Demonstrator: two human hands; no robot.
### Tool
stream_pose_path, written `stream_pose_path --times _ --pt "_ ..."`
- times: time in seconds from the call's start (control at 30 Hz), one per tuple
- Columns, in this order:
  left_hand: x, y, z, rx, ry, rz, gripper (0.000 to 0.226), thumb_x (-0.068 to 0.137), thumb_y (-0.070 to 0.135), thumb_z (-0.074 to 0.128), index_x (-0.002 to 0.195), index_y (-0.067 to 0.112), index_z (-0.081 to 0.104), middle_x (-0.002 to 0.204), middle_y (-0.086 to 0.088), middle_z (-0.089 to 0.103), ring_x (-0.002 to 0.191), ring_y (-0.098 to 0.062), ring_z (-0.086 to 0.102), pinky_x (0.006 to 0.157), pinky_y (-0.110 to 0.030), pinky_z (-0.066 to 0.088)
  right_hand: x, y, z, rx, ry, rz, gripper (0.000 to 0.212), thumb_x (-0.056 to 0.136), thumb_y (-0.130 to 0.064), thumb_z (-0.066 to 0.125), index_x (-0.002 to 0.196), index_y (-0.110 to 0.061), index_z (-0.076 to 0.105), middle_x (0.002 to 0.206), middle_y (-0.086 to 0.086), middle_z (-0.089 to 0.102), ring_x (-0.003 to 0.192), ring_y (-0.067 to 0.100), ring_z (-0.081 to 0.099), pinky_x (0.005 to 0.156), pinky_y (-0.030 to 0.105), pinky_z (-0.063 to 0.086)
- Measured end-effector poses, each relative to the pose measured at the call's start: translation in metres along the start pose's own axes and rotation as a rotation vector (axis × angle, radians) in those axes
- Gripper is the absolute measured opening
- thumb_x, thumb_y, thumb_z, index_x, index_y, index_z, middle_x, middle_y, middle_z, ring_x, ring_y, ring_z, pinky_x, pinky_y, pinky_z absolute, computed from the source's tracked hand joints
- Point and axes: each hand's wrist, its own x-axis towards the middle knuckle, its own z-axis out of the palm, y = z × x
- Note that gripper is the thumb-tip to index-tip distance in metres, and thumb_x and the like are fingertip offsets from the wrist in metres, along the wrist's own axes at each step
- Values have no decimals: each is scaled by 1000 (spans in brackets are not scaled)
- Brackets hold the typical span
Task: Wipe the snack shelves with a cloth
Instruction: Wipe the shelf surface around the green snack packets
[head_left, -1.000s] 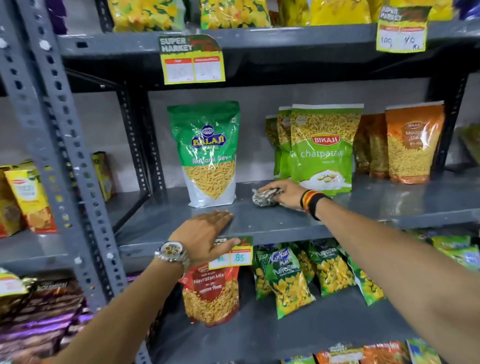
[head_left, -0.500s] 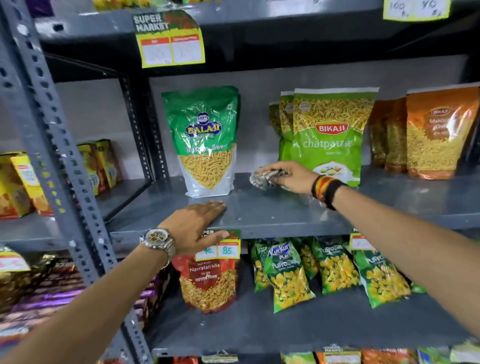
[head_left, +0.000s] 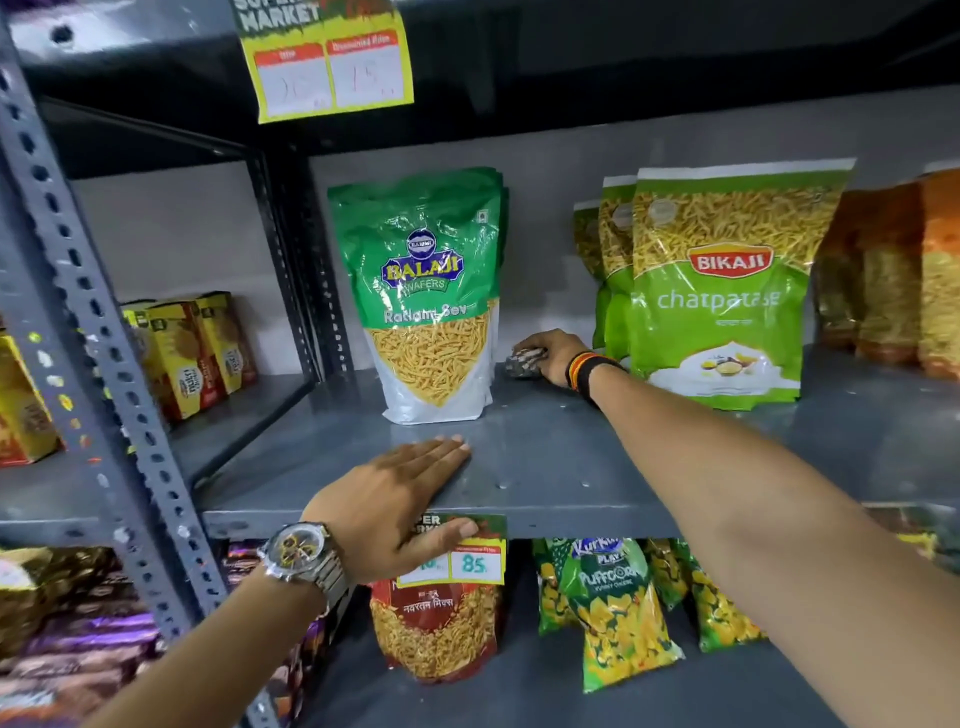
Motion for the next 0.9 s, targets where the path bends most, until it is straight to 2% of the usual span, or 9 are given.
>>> stream_pose_path --times 0.17,0.3,0.4,0.47,0.63,0.77,0.83,0.9 --pt "-1 0 2 19 7 11 87 96 78 25 161 20 24 164 1 31 150 -16 31 120 -28 12 3 2 1 9 -162 40 44 90 -7 55 131 -21 62 136 4 60 126 26 56 109 25 38" --pt "-2 2 -2 25 -5 14 88 96 78 23 161 20 23 165 0 29 151 -16 29 120 -28 12 -29 -13 -12 -20 -271 2 47 92 -23 57 139 -25 53 147 1 50 134 23 47 111 24 30" --pt "-3 4 -4 18 -17 12 90 94 79 18 161 20 22 166 1 26 152 -15 27 120 -27 11 -58 -22 -20 -126 -312 -51 47 98 -39 48 142 -25 49 149 2 46 137 23 44 112 27 29" --pt "-4 5 -7 12 -14 15 90 94 79 19 161 19 23 166 0 27 152 -17 28 120 -28 13 -78 -22 -23 -156 -296 -128 46 98 -43 47 139 -25 52 145 2 52 132 21 50 112 33 37" --pt "-4 6 -6 14 -4 14 88 96 77 20 161 20 21 166 0 28 152 -17 27 121 -29 16 -98 -25 -29 0 -201 -162 32 96 -14 57 126 -18 65 124 4 67 114 14 61 91 19 43" --pt "-1 2 -3 20 1 11 87 95 78 20 161 21 21 166 0 28 152 -16 28 120 -29 15 -69 -26 -30 18 -68 -70 31 94 -10 58 122 -15 68 126 8 67 119 23 61 96 19 42" --pt "-1 3 -1 16 -3 9 88 94 79 19 161 21 21 166 1 27 151 -16 28 120 -28 15 -61 -22 -19 -8 -72 9 32 93 -12 59 124 -17 67 128 6 66 117 23 61 91 17 41" --pt "-2 4 -2 -1 -9 4 91 92 81 15 161 22 23 166 1 29 151 -17 30 120 -31 19 -62 -23 -10 -46 -101 6 34 93 -15 59 126 -20 66 129 6 66 116 24 61 90 18 41"
